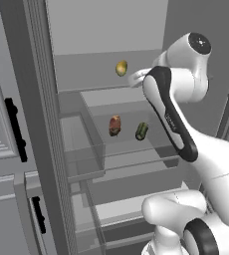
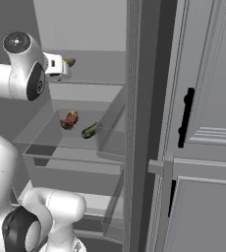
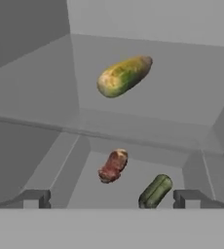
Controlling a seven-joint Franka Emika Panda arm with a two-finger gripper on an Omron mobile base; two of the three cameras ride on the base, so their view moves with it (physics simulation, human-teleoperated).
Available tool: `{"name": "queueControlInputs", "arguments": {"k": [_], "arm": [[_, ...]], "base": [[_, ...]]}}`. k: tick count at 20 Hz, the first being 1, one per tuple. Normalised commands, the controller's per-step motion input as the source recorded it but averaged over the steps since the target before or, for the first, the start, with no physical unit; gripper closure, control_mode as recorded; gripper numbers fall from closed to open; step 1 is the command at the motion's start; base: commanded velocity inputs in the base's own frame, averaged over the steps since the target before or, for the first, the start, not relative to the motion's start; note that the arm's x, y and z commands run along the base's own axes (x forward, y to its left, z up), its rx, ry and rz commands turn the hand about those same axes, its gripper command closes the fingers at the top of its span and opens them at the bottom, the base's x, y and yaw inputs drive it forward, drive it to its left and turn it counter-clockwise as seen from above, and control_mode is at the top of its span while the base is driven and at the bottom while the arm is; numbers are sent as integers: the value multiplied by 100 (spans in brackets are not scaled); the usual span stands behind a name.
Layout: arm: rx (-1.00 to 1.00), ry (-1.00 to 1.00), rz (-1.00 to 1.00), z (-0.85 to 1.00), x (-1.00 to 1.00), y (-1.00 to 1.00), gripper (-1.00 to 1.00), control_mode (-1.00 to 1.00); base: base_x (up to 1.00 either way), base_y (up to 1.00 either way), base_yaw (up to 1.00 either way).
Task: Place one cucumber and one steak in each tupperware on the nearby counter, to pack two identical lunches.
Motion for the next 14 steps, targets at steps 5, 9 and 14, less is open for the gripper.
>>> {"name": "queueControlInputs", "arguments": {"k": [5,9,14], "arm": [[15,-1,-4,64,12,7,-100,-100],[0,6,-12,19,73,50,-100,-100],[-8,21,-13,0,62,30,-100,-100]], "base": [[0,0,0],[0,0,0],[0,0,0]]}}
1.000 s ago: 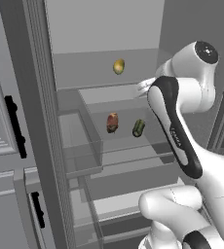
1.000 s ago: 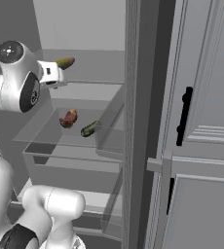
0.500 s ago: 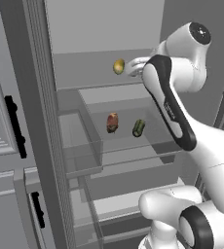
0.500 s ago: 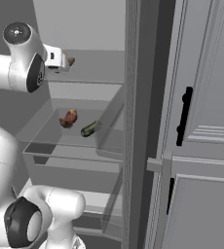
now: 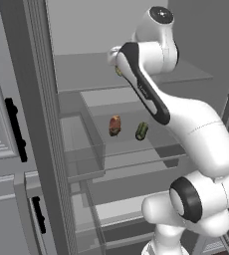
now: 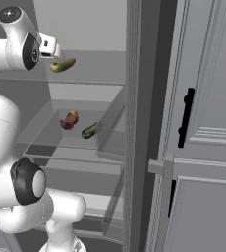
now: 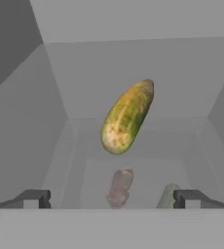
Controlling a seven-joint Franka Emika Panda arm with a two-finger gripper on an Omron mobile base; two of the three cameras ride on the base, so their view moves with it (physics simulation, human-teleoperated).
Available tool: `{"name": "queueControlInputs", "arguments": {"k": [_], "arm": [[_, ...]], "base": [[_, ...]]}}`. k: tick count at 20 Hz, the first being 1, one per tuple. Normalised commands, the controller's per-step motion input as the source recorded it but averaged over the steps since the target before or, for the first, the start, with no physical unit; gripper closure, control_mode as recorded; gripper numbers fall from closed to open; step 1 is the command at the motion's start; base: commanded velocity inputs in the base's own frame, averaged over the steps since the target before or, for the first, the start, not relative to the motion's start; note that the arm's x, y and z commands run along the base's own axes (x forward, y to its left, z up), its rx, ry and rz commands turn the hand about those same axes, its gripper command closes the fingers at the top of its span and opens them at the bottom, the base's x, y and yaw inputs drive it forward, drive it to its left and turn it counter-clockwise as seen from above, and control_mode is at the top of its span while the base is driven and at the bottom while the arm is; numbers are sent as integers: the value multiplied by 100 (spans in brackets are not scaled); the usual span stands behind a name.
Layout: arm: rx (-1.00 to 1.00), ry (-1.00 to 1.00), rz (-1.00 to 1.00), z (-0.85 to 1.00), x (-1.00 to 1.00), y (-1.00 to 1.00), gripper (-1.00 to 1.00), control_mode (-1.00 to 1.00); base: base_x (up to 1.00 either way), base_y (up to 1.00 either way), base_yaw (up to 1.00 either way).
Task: Place one cucumber and one steak in each tupperware on the nearby counter, to pack two identical lunches.
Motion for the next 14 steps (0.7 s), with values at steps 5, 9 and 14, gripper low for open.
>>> {"name": "queueControlInputs", "arguments": {"k": [5,9,14], "arm": [[0,12,0,-1,40,0,-100,-100],[0,4,0,-44,60,0,-100,-100],[0,0,0,-41,60,0,-100,-100]], "base": [[0,0,0],[0,0,0],[0,0,0]]}}
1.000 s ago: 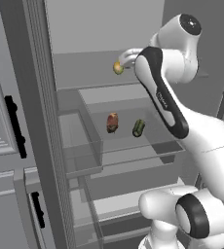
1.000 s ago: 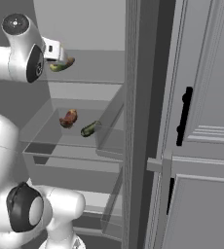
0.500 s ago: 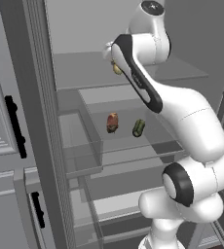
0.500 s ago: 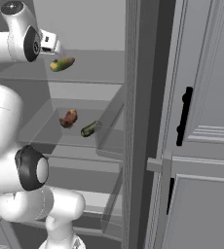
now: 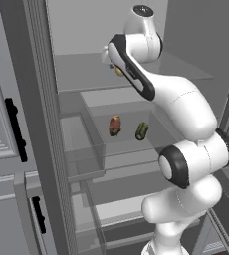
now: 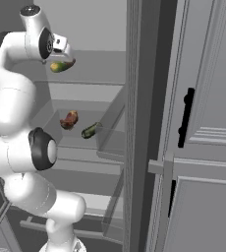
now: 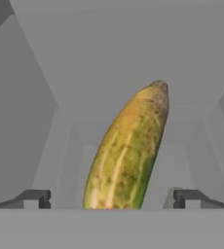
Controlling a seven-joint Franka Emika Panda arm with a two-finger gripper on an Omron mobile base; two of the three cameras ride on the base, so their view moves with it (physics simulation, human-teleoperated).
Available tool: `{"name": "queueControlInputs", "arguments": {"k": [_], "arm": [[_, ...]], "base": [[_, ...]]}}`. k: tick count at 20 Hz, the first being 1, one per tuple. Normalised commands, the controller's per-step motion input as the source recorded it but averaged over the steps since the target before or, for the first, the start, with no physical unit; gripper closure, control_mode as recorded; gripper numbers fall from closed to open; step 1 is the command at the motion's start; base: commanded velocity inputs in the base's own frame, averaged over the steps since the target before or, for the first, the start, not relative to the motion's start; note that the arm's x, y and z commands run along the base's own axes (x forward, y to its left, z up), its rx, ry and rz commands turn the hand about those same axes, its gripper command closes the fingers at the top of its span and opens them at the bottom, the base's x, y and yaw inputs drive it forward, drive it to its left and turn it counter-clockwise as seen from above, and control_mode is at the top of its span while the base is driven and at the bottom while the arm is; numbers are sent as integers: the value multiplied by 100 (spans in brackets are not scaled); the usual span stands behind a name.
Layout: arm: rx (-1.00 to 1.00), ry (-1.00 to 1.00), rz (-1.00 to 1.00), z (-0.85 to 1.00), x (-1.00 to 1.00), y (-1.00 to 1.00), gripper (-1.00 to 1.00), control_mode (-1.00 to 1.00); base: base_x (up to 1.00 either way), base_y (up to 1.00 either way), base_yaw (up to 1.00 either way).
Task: Place one cucumber and one steak in each tupperware on the nearby counter, to pack two identical lunches.
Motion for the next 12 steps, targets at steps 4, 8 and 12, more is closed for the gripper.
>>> {"name": "queueControlInputs", "arguments": {"k": [4,8,12], "arm": [[0,0,0,-14,61,0,-100,-100],[0,0,0,0,58,0,-100,-100],[2,0,0,0,-10,-1,-100,-100]], "base": [[0,0,0],[0,0,0],[0,0,0]]}}
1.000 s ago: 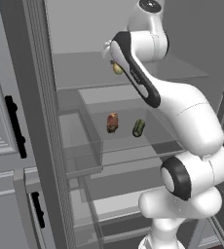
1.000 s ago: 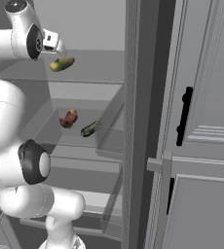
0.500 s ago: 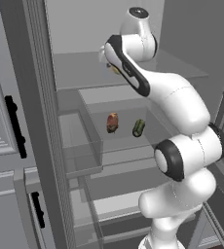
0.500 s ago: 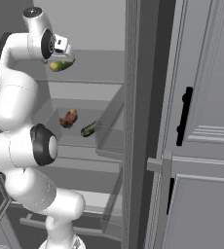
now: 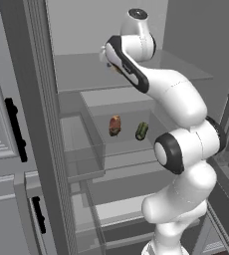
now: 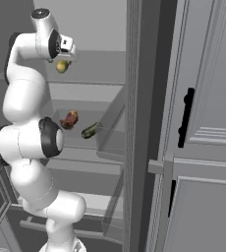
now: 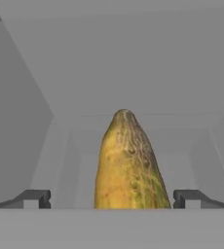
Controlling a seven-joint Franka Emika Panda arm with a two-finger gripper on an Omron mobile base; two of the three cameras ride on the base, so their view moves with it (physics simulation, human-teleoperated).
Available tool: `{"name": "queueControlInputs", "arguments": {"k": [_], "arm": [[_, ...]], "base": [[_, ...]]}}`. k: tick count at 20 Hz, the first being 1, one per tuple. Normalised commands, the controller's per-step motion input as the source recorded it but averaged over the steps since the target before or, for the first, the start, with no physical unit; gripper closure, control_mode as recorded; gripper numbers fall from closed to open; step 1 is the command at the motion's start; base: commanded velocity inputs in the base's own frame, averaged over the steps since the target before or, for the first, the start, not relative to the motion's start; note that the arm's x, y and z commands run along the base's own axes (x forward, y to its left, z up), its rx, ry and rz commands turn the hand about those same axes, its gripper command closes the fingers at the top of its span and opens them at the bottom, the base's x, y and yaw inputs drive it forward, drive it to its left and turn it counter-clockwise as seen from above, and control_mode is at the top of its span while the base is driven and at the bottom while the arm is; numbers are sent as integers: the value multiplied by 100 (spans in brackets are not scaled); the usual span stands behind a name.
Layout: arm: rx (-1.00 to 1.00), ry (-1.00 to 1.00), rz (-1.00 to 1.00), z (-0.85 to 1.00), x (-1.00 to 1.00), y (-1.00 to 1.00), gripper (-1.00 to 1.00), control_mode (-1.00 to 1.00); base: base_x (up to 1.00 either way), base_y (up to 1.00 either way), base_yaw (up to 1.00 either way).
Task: Place one cucumber and one steak in each tupperware on the nearby counter, to pack two identical lunches.
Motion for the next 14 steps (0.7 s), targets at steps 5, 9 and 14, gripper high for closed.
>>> {"name": "queueControlInputs", "arguments": {"k": [5,9,14], "arm": [[2,0,0,-1,-16,-11,-100,-100],[8,0,0,-3,-15,-50,-100,-100],[0,1,16,-5,0,-11,-100,-100]], "base": [[0,0,0],[0,0,0],[0,0,0]]}}
